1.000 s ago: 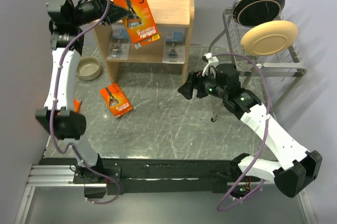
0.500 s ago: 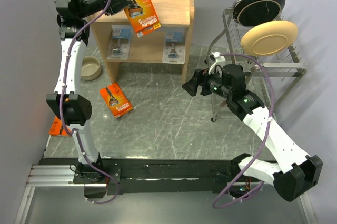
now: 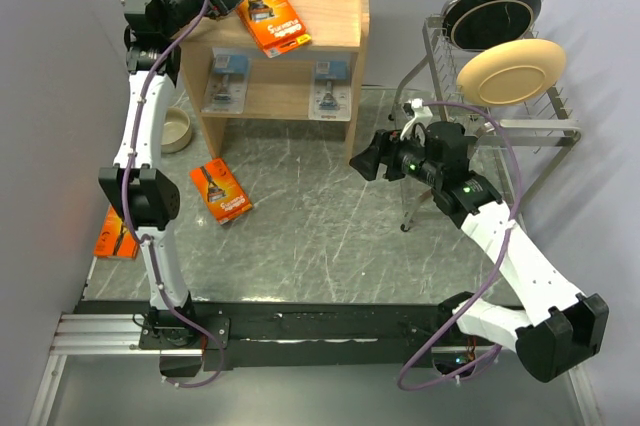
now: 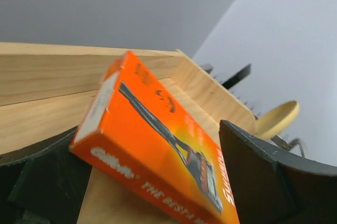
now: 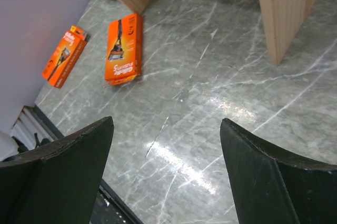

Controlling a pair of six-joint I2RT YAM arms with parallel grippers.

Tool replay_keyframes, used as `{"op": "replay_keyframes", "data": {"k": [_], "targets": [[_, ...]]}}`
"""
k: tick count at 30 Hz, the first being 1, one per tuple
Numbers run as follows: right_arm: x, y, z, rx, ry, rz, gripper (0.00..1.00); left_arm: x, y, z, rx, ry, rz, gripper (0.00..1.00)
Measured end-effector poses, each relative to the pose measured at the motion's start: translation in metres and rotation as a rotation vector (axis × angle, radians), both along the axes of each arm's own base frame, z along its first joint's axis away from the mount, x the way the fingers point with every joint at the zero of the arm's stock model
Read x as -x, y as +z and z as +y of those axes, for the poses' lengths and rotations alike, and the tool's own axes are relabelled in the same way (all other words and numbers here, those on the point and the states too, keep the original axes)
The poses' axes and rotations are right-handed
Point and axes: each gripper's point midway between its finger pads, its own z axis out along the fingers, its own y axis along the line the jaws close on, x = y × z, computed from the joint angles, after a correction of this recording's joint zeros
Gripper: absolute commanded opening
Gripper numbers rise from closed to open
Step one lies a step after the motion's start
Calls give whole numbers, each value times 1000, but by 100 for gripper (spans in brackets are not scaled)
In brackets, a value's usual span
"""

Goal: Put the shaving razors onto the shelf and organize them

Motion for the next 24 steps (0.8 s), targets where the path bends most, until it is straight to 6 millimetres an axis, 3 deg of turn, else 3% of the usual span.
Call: {"op": "replay_keyframes", "data": {"k": [8, 14, 19, 24], "targets": [[-1, 1, 4, -20, 13, 5, 89, -21, -6, 19, 30, 158, 75, 99], [-5, -7, 9, -23, 28, 29, 89, -19, 3, 32, 40, 255, 94, 100], [-10, -16, 13, -21, 35, 54, 89, -26, 20, 44, 3, 387, -6, 100], [-11, -12, 15, -30, 41, 39, 89, -38, 37, 54, -85, 593, -185, 99]]}}
